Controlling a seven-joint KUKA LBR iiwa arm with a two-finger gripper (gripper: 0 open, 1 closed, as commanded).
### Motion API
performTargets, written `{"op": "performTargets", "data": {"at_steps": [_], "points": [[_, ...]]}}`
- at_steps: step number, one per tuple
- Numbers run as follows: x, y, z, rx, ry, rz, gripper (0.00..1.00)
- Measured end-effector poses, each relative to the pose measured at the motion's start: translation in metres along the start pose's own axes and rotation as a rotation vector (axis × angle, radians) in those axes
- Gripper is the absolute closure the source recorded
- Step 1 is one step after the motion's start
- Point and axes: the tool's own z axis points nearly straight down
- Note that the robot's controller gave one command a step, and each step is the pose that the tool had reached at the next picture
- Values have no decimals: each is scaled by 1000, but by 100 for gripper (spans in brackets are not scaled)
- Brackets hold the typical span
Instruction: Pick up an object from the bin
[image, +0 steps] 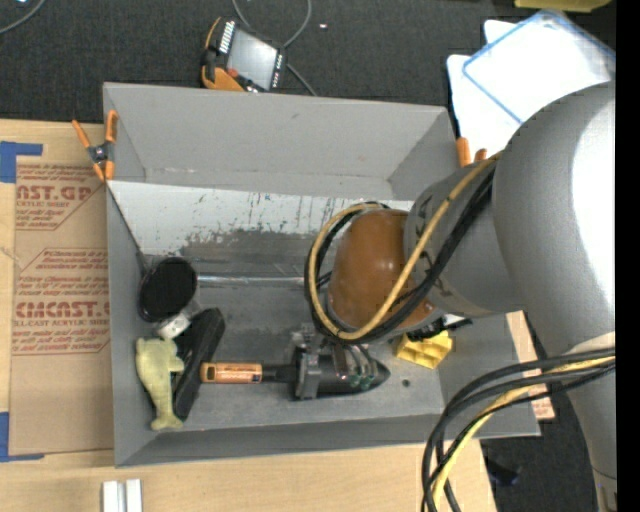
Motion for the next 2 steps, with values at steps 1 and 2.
{"op": "performTargets", "data": {"at_steps": [1,2], "points": [[0,0,0,0,0,-2,100],[2,-1,-15,1,11,-6,100]]}}
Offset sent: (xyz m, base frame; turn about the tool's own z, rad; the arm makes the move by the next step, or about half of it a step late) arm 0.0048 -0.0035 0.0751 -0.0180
